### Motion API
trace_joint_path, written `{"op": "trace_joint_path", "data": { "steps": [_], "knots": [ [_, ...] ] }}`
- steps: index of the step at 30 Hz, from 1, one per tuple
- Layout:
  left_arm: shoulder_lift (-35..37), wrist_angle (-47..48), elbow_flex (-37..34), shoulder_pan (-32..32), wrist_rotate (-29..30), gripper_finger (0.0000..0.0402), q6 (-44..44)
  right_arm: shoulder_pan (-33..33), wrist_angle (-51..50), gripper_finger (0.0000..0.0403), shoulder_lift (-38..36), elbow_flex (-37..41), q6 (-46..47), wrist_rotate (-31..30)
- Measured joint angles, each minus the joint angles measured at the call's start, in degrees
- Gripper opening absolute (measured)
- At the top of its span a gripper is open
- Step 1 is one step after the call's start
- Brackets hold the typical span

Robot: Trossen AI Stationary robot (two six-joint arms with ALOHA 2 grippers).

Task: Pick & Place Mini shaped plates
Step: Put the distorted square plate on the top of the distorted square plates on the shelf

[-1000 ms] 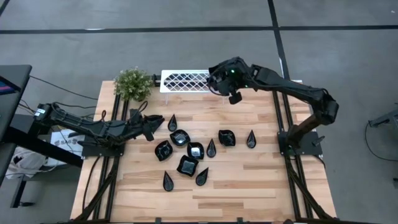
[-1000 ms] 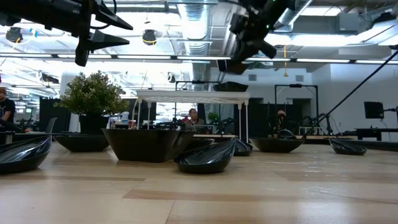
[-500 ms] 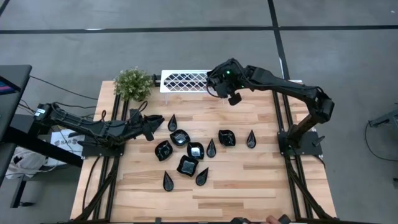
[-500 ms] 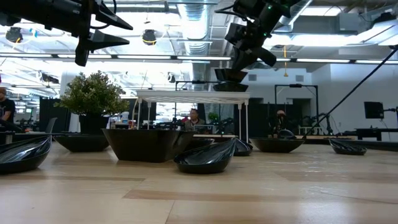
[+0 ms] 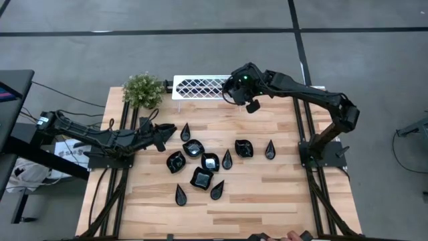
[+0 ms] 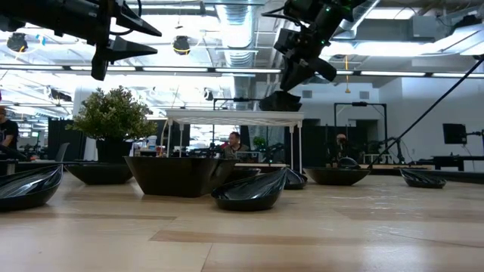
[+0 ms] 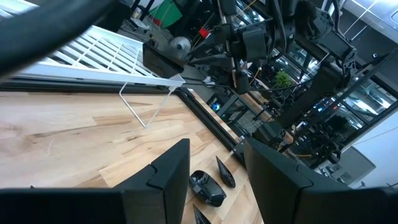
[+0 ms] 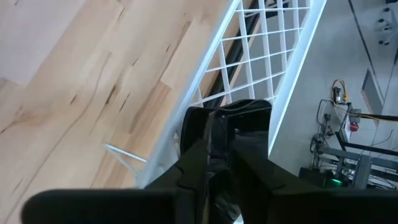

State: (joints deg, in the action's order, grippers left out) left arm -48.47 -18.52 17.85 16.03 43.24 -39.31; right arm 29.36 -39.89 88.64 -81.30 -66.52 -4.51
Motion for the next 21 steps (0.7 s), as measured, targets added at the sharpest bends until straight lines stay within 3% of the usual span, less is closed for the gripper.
{"op": "trace_joint_path", "data": {
  "steps": [8,15,21],
  "knots": [
    [0.0,0.0,0.0,0.0,0.0,0.0155,0.0,0.0,0.2,0.0087,0.0,0.0,0.3,-0.6],
    [0.0,0.0,0.0,0.0,-0.1,0.0155,-0.2,-0.1,3.4,0.0092,-0.8,0.0,5.7,-9.6],
    [0.0,1.9,0.0,0.0,-1.6,0.0155,-0.3,-0.1,5.9,0.0092,-4.6,0.0,19.9,-7.3]
  ]
}}
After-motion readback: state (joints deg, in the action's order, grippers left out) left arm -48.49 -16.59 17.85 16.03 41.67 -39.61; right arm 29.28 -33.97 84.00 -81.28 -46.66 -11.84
